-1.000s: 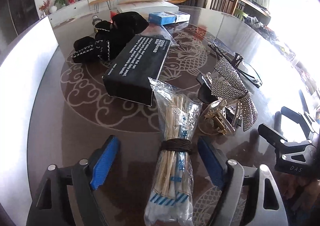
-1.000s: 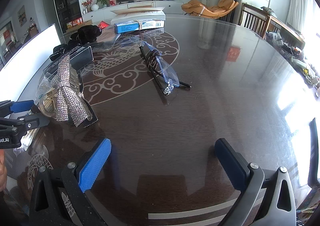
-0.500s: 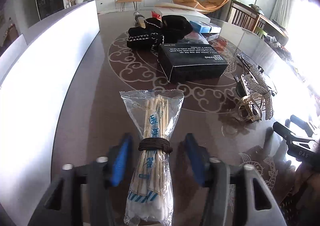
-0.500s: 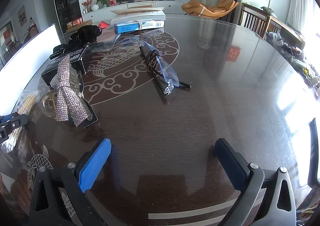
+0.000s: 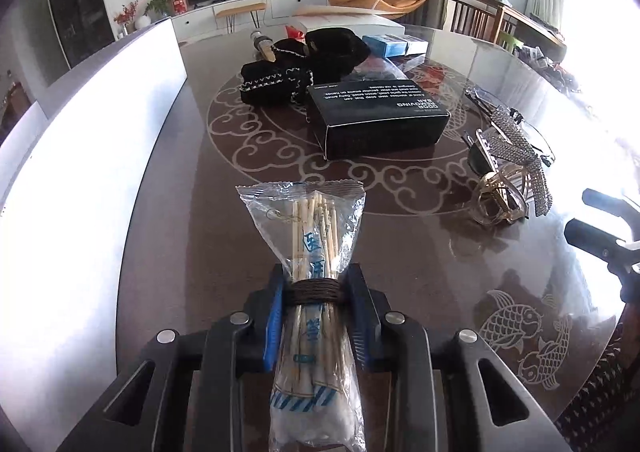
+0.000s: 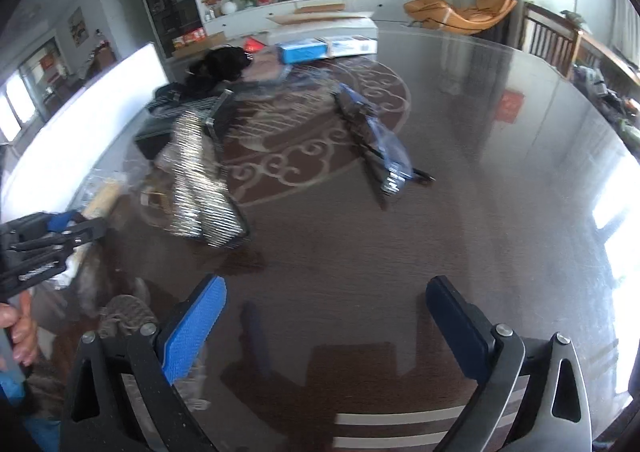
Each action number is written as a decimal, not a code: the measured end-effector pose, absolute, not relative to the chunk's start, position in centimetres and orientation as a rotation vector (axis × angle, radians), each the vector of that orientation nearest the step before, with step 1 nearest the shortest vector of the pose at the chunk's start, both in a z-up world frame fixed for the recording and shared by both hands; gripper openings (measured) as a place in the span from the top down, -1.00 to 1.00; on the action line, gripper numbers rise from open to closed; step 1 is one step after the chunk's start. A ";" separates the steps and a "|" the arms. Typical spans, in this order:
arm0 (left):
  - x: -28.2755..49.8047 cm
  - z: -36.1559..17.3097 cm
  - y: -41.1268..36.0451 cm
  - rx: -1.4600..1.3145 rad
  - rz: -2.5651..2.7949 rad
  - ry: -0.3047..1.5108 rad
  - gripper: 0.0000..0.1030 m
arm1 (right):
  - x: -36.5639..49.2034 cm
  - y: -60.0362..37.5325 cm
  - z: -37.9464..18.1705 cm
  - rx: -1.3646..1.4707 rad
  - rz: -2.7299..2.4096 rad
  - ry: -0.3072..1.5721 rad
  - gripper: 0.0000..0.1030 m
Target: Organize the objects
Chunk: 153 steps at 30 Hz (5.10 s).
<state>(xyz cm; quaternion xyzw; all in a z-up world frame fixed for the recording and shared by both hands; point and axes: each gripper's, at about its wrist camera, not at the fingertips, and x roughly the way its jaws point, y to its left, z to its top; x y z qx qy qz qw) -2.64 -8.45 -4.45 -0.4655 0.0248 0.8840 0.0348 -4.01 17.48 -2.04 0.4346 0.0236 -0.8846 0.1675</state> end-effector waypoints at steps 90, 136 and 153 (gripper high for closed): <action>-11.4 -5.6 -3.7 -1.443 2.812 0.000 -1.00 | -8.5 16.4 -4.0 1.429 -2.776 0.038 -1.00; -11.4 -5.5 -3.7 -1.444 2.812 -0.001 -1.00 | -8.6 16.3 -4.0 1.428 -2.775 0.038 -1.00; -11.4 -5.6 -3.7 -1.444 2.812 -0.001 -1.00 | -8.5 16.4 -4.0 1.428 -2.774 0.038 -1.00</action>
